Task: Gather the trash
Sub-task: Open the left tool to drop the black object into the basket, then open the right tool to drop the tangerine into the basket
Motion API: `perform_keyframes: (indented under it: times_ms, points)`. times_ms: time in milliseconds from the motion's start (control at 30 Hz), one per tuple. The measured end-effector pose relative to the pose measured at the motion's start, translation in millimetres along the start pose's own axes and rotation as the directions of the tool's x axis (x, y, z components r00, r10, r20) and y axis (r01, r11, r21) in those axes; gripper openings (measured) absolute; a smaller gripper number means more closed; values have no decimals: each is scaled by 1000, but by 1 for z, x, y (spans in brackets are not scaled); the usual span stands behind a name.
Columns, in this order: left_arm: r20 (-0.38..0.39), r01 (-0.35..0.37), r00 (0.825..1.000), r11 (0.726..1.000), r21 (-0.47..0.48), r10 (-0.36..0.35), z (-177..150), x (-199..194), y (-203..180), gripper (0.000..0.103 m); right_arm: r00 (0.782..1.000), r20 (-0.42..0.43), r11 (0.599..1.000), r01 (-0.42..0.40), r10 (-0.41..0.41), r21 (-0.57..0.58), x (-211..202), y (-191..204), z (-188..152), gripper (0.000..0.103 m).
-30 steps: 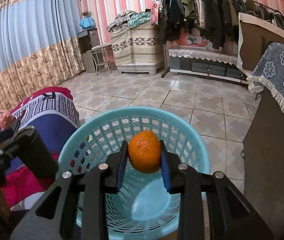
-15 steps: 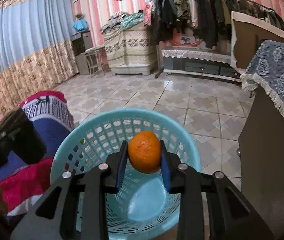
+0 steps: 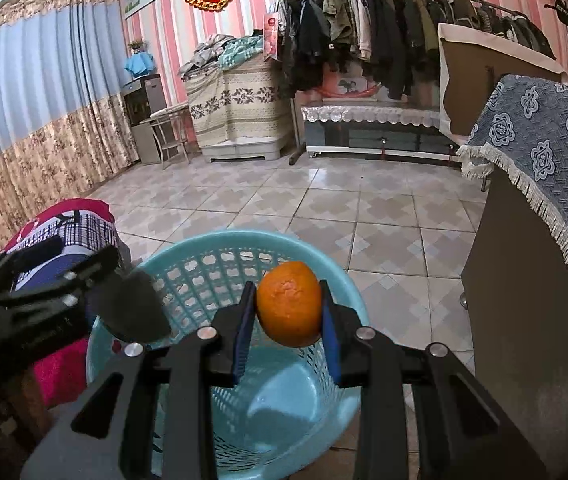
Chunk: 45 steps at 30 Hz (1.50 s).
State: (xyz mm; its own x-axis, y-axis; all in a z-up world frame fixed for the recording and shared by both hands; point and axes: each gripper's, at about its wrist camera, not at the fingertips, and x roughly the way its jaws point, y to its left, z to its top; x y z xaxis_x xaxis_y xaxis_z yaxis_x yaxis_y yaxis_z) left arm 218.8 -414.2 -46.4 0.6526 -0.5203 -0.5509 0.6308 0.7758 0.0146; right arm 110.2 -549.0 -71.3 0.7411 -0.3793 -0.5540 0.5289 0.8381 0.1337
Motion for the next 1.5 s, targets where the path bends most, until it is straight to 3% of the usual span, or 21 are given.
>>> perform_keyframes:
  times_ms: [167, 333, 533, 667, 733, 900, 1067, 1267, 1500]
  points:
    - [11, -59, 998, 998, -31, 60, -5, -12, 20, 97, 1000, -10, 1000, -1, 1, -6, 2, 4, -1, 31]
    - [20, -86, 996, 996, -28, 87, -6, -27, 32, 97, 1000, -16, 999, -6, 6, -33, 6, 17, -2, 31]
    - [-10, -69, 998, 991, -112, 68, -5, -30, 52, 97, 1000, 2, 997, -25, 26, -74, 4, 30, 1, 32]
    - [3, -94, 995, 989, -114, 95, -3, -37, 58, 97, 999, 24, 995, -25, 27, -100, -2, 36, 2, 58]
    - [14, -94, 995, 989, -115, 97, -1, -42, 60, 97, 999, 24, 994, -23, 25, -104, -3, 38, 3, 61]
    - [33, -115, 992, 988, -106, 119, 2, -59, 66, 97, 999, 53, 995, -2, 8, -104, -11, 44, 6, 84]
    - [57, -163, 984, 980, -111, 170, -5, -85, 85, 97, 997, 75, 993, 2, 7, -116, -23, 55, 9, 92]
    - [60, -182, 979, 964, -196, 197, -21, -121, 123, 97, 994, 98, 990, -25, 39, -138, -35, 78, 11, 95]
    - [49, -267, 957, 935, -235, 286, -46, -164, 171, 97, 986, 83, 979, -128, 143, -158, -42, 128, 5, 96]
